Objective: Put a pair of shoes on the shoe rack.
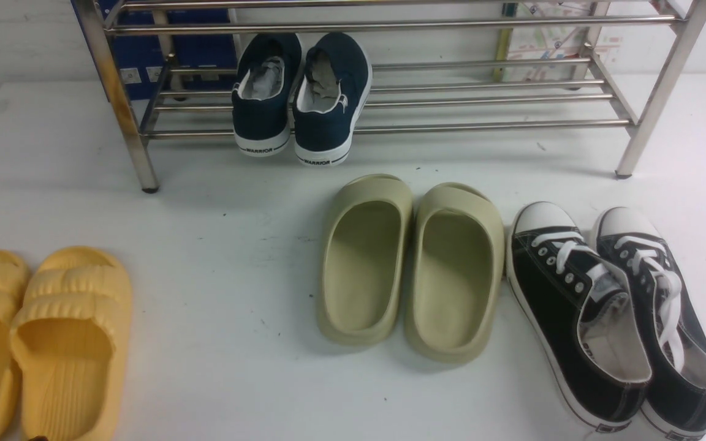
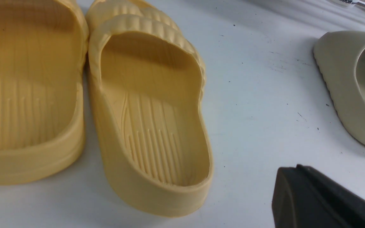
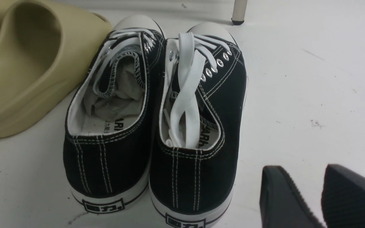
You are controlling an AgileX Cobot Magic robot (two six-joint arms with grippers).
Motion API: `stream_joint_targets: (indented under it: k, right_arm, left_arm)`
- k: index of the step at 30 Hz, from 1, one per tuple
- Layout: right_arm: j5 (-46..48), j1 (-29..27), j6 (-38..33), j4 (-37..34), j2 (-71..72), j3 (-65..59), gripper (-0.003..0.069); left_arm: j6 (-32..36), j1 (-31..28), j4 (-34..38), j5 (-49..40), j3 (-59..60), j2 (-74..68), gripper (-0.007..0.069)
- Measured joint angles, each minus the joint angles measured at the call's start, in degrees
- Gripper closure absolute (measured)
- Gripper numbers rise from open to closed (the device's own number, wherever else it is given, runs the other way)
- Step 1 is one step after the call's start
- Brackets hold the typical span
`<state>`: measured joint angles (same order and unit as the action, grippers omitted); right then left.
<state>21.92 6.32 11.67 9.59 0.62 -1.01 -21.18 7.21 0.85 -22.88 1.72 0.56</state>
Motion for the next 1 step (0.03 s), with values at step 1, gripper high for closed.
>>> stream_joint_targets:
  k: [1]
  right_arm:
    - [0.00,0.00,0.00,0.00,0.00,0.00,0.0419]
  left_arm:
    - [0.00,0.00,0.00,0.00,0.00,0.00,0.0637]
